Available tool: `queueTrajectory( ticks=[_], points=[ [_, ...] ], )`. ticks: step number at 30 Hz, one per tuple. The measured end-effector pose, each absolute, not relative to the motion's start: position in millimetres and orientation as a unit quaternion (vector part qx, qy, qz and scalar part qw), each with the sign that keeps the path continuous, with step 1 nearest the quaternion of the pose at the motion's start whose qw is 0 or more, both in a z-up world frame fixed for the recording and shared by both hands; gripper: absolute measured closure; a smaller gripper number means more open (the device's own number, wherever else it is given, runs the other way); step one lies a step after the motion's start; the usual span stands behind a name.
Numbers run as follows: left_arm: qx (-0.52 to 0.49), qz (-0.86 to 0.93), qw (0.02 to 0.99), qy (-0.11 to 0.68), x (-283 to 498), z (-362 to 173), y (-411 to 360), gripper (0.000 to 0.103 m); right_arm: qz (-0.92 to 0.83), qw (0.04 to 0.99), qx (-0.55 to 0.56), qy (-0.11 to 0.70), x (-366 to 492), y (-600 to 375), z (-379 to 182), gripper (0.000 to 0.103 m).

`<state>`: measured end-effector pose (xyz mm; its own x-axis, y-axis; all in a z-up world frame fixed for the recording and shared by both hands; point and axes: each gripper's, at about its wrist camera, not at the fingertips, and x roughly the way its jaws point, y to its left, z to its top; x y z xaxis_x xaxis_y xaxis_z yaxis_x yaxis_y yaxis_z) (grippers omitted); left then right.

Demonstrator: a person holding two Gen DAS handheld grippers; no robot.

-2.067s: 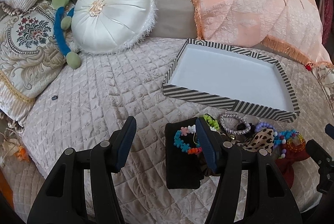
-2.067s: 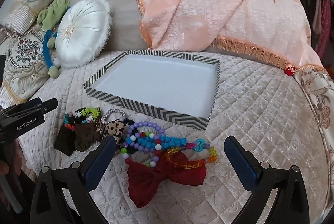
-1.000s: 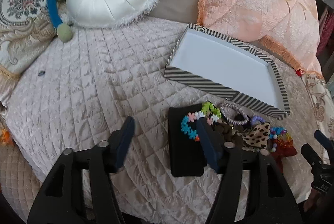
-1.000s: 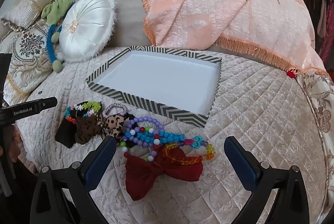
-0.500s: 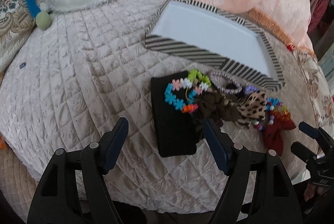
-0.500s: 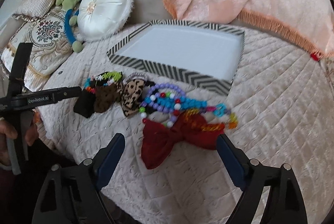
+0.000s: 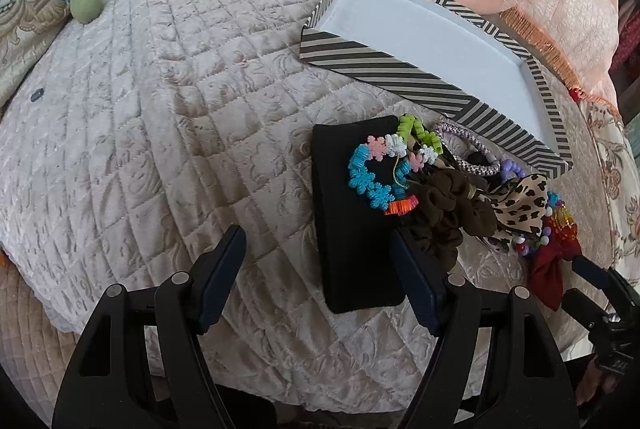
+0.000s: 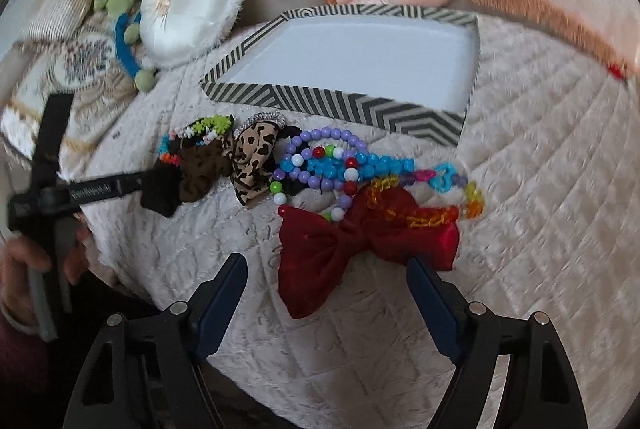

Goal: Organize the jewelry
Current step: 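Grasp the black velvet holder with the left gripper while the right grasps the leopard bow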

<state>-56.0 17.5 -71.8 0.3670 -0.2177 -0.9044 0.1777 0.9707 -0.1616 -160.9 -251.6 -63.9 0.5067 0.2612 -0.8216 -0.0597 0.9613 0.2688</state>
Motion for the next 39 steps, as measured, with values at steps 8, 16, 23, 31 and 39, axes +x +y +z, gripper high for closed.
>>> queueTrajectory(
  ticks=[8,16,23,31,39],
  points=[
    [-0.037,-0.130,0.821,0.555,-51.2,-75.8,15.2,0.053,0.133,0.868,0.110,0.466,-161.8,-243.1,-51.2,0.022],
    [-0.021,-0.139,0.827,0.544,-53.4,-69.9,7.6,0.089,0.134,0.890,0.079,0.428,-147.5,-222.0,-41.6,0.037],
    [-0.030,-0.146,0.831,0.536,-54.9,-62.9,15.3,0.093,0.122,0.882,0.049,0.453,-101.7,-204.7,-52.5,0.047],
    [0.000,-0.107,0.870,0.482,-63.2,-40.6,24.3,0.094,0.151,0.889,0.038,0.431,-91.5,-193.4,-49.9,0.102],
    [-0.029,-0.109,0.878,0.466,-61.7,-32.1,36.6,0.094,0.166,0.914,0.030,0.370,-109.1,-191.7,5.2,0.103]
  ],
)
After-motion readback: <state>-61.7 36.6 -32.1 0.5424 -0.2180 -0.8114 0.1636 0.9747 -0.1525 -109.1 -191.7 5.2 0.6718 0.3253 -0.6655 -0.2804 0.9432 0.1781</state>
